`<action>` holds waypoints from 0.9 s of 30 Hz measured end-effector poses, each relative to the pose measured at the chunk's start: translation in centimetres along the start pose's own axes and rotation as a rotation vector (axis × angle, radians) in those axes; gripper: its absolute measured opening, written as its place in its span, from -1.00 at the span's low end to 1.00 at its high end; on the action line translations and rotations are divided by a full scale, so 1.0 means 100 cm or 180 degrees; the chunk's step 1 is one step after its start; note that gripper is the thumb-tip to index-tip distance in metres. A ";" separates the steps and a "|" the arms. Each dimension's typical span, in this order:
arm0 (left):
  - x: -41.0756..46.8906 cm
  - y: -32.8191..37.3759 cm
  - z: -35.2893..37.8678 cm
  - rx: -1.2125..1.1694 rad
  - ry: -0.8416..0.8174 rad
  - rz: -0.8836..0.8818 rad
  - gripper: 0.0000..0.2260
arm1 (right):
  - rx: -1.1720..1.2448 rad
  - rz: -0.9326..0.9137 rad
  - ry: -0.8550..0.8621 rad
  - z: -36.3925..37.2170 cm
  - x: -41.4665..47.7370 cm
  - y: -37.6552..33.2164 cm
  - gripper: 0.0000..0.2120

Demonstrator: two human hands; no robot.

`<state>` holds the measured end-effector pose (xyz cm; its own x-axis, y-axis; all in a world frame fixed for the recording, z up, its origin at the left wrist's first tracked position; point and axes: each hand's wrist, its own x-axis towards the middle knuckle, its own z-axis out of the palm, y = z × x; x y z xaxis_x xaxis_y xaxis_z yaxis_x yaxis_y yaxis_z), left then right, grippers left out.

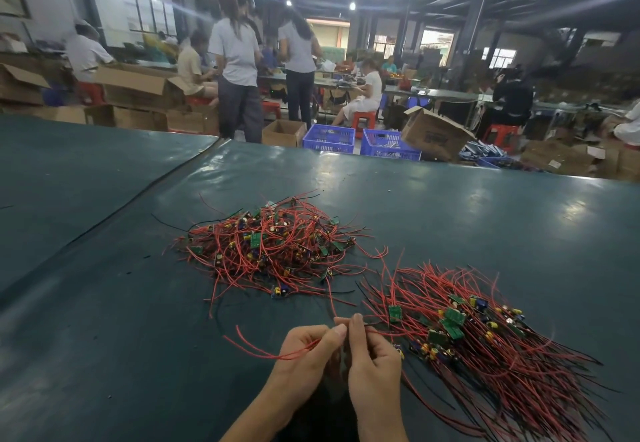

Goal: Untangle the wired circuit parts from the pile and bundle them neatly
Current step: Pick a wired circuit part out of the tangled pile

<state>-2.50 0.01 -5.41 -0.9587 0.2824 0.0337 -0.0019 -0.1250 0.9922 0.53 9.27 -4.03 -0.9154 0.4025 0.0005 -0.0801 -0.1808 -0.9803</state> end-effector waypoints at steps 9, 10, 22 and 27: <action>0.001 -0.001 -0.006 0.0355 -0.0210 0.0399 -0.60 | 0.0718 0.0411 0.0856 -0.038 0.028 -0.007 -0.67; 0.001 -0.002 -0.007 0.0345 -0.0168 0.0396 -0.59 | 0.0751 0.0405 0.0849 -0.037 0.027 -0.006 -0.68; 0.001 -0.005 -0.006 0.0158 -0.0078 0.0225 -0.59 | 0.0154 0.0163 0.0123 0.001 0.002 0.005 -0.79; 0.002 0.003 -0.007 0.0486 -0.0257 0.0342 -0.57 | 0.0585 0.0208 0.0877 -0.029 0.022 -0.006 -0.81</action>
<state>-2.95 -0.66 -5.19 -0.9251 0.3513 0.1439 0.1482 -0.0147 0.9889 -0.28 12.86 -4.04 -0.7819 0.6077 -0.1391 -0.1175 -0.3628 -0.9244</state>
